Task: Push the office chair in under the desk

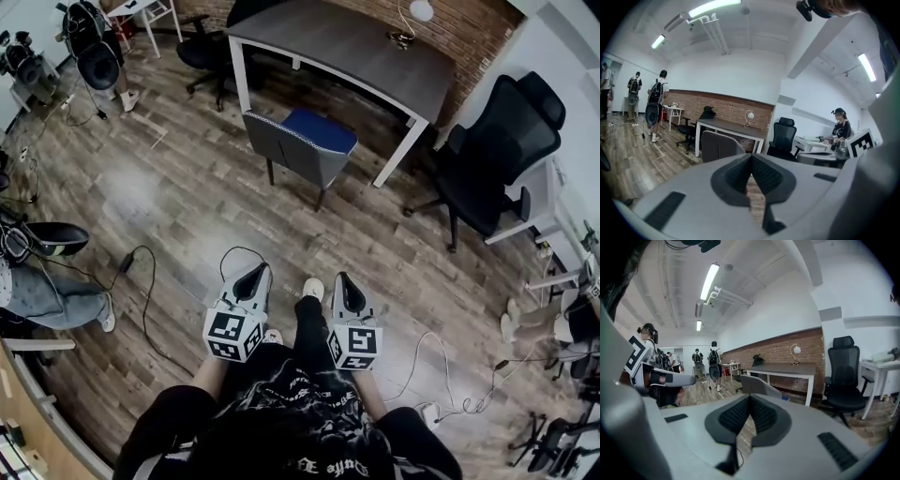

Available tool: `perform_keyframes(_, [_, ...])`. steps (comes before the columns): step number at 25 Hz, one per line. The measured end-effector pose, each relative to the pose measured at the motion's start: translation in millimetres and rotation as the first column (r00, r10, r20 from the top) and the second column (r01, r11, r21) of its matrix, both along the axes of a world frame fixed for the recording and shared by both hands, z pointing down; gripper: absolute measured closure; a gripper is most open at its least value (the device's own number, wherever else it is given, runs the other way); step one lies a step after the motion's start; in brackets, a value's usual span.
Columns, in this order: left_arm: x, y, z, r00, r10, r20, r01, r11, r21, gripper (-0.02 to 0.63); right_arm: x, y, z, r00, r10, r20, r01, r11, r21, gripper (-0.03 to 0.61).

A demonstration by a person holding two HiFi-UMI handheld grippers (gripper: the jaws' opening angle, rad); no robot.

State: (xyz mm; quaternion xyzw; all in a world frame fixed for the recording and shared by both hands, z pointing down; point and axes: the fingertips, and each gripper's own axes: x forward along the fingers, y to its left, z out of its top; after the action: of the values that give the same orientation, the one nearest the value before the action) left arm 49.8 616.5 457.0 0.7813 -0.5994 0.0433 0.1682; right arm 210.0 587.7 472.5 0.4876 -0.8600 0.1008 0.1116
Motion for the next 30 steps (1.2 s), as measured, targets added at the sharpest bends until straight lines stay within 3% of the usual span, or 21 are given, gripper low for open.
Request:
perform_keyframes(15, [8,-145,2,0.999,-0.050,0.015,0.051,0.998,-0.036,0.607,-12,-163,2,0.989,-0.144,-0.034,0.144,0.989,-0.014,0.574])
perform_keyframes(30, [11,-225,17,0.983,-0.181,-0.018,0.180,0.981,-0.069,0.607,-33,-247,13,0.945,-0.324,-0.038,0.322,0.946,-0.047,0.575])
